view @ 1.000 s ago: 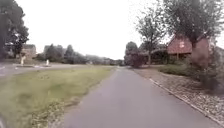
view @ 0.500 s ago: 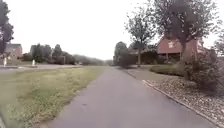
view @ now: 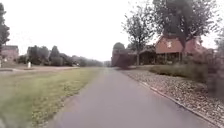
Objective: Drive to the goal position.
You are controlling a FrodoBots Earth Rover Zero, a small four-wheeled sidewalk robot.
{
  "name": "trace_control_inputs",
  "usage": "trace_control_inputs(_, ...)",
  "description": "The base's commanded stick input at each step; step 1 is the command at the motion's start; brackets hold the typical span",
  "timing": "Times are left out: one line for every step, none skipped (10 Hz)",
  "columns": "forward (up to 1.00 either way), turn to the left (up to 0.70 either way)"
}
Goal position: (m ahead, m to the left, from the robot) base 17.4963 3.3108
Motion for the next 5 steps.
trace_control_inputs(1.0,0.0)
trace_control_inputs(1.0,0.0)
trace_control_inputs(1.0,0.0)
trace_control_inputs(1.0,0.0)
trace_control_inputs(1.0,0.0)
